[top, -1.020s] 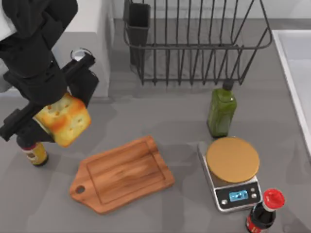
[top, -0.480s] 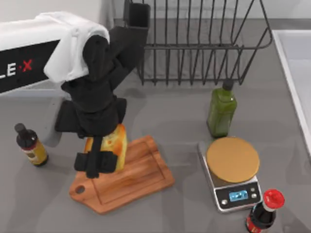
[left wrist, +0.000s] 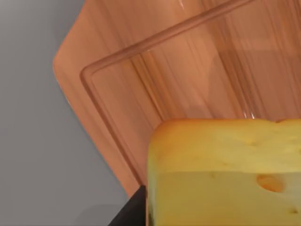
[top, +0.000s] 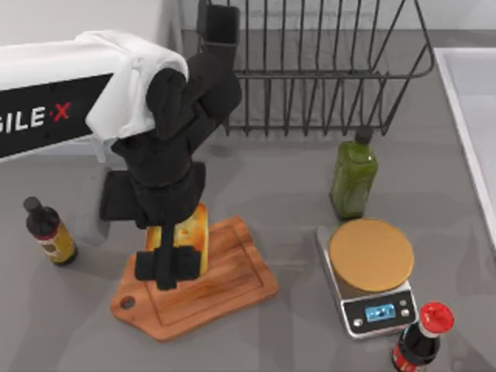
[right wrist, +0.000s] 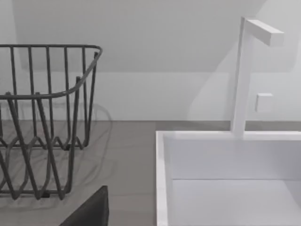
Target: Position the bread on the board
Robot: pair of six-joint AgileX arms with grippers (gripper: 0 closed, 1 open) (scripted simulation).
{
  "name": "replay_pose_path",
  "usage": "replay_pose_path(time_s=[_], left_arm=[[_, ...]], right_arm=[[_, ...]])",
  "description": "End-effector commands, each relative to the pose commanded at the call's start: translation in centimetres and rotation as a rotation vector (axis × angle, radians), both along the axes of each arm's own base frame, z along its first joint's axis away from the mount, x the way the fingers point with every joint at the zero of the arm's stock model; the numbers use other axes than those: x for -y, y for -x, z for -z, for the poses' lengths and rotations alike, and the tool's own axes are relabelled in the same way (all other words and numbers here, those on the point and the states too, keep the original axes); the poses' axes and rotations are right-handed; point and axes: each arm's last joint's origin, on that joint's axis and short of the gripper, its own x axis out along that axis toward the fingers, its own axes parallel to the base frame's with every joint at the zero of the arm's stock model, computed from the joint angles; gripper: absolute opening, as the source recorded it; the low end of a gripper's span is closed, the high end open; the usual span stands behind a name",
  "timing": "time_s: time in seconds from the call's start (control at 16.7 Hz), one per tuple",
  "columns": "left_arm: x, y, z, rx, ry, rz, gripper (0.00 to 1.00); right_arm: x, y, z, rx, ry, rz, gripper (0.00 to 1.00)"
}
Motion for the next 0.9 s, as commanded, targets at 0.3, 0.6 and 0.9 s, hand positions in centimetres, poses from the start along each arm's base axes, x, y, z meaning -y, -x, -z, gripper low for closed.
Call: replay_pose_path(time_s=[0.3, 0.6, 0.9], left_arm=[[-0.1, -0.1, 0.6, 0.001, 0.001, -0.003, 0.0], [0.1, 0.0, 2.7, -0.003, 0.002, 0.002, 0.0], [0.1, 0.0, 4.3, 0.005, 0.003, 0.0, 0.0]], right_arm=[[0.0, 0.0, 0.0, 0.0, 0.0, 0.0, 1.0], [0.0, 0.0, 0.0, 0.0, 0.0, 0.0, 1.0], [0.0, 0.0, 0.0, 0.0, 0.0, 0.0, 1.0]])
